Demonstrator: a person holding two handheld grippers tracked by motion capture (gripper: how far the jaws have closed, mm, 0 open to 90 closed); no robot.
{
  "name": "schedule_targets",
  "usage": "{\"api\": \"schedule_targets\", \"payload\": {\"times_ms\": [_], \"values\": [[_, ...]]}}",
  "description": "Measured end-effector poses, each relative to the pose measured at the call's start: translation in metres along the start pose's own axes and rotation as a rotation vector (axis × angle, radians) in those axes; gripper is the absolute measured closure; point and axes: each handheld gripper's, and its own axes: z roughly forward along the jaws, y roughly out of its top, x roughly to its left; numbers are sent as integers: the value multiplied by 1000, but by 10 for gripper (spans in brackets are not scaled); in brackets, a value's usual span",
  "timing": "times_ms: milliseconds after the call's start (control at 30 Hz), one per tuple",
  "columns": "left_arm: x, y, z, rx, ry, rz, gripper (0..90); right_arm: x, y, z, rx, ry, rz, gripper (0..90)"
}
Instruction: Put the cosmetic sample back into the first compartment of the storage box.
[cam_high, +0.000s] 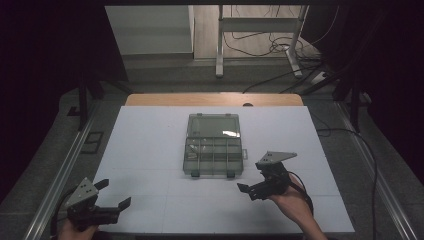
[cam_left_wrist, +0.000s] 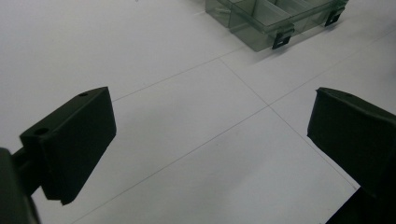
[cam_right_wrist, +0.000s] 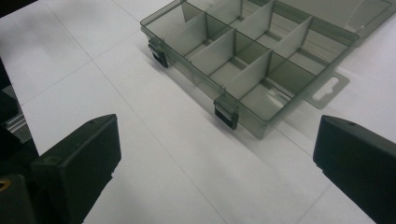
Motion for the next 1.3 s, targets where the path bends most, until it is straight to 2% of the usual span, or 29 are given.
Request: {"api": "schedule_targets", "payload": {"times_ms": [467, 767, 867, 1300], "values": [[1, 0, -1, -5, -2, -9, 16, -3, -17, -15, 10, -54, 6, 13], [1, 0, -1, -7, -1, -13, 16, -6, -31, -33, -1, -95, 18, 9], [1, 0, -1, -7, 0, -14, 16, -7, -38, -43, -12, -126, 32, 0], [2, -1, -1, -8, 1, -15, 16, -12, -65, -64, -45, -180, 86, 0]]}}
